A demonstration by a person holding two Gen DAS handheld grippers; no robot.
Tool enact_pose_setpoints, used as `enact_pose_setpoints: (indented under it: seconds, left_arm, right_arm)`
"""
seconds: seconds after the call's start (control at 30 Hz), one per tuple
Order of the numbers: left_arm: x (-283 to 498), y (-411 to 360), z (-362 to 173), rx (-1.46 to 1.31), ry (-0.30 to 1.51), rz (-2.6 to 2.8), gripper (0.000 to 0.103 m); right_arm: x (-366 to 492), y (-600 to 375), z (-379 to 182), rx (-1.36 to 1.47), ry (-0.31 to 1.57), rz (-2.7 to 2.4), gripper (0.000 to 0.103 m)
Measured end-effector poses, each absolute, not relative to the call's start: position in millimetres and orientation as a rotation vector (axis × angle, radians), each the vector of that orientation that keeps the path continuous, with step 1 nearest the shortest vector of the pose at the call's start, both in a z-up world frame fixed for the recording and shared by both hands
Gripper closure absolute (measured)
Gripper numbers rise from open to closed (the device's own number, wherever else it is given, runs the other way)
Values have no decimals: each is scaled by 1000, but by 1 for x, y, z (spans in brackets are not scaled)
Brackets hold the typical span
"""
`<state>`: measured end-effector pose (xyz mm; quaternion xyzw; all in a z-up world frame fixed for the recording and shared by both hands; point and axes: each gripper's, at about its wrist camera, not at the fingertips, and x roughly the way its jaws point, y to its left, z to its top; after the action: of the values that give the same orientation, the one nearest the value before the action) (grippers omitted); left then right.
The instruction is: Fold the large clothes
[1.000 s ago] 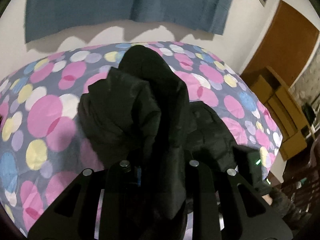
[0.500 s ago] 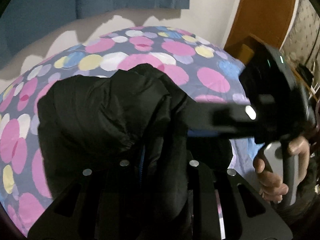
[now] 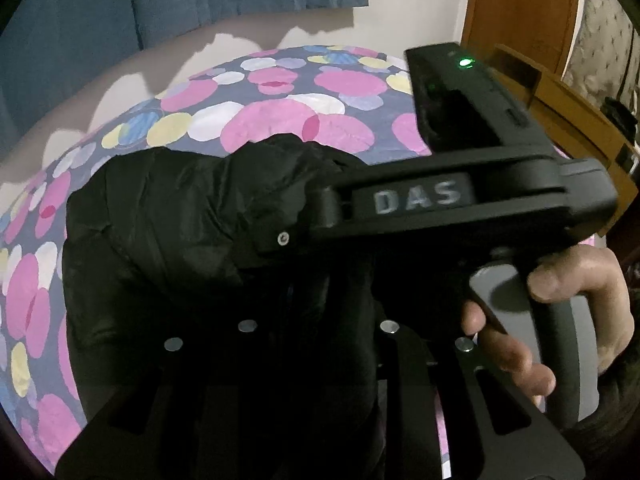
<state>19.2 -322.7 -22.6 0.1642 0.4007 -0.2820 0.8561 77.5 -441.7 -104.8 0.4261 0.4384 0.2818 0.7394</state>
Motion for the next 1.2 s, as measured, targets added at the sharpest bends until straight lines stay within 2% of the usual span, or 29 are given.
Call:
enact_pose_setpoints:
  seconds: [0.07,0.2,0.27,0.33,0.4,0.47,0.63,0.73,0.8,0.9,1.0,1.07,1.1,1.17,1.2]
  left_arm:
    - [18,-324,-25,343,848,-599,77]
    - [15,-326,-26,343,847,-601,74]
    - [10,-326,-25,353,838,-606,67]
    - [2,-324,-22,354,828,-622,53]
    - [-9,-320,-19,350,816,-652,47]
    - [-26,-310,-14,346,786,-687,44]
    - [-62,-252,13,176,718,-798,38]
    - [-68,-198,26,66,622,-754,29]
    - [-57,-161,22,4,591,-659,27]
    - [-20,-110,-9,-166,661,-557,27]
    - [7,-92,-45,-269,764,-557,26]
    - [18,-84,-62,-370,789,-603,24]
    - [19,-83,-66,-412,794,-621,24]
    - [21,-88,-72,-445,798,-648,24]
    - [22,-92,-73,-437,796,-652,24]
  right_arm:
    - [78,-443,-109,945,971,624,59]
    - [78,-444,-111,938,976,629,63]
    - [77,-444,-111,935,979,635,64]
    - [78,-442,-109,931,981,636,65]
    - [75,-444,-108,929,983,635,66]
    - [72,-445,-108,928,984,635,67]
    - [73,-446,-108,927,987,634,67]
    - [72,-446,-108,927,988,636,67]
    - [72,-446,-108,921,989,637,67]
    - [70,-447,-106,917,990,634,67]
    - [69,-447,-104,908,992,628,60]
    - [67,-447,-100,899,995,609,44]
    - [67,-444,-98,888,994,611,41]
    - [66,-437,-91,829,1006,619,41]
    - [64,-432,-86,792,1000,613,47]
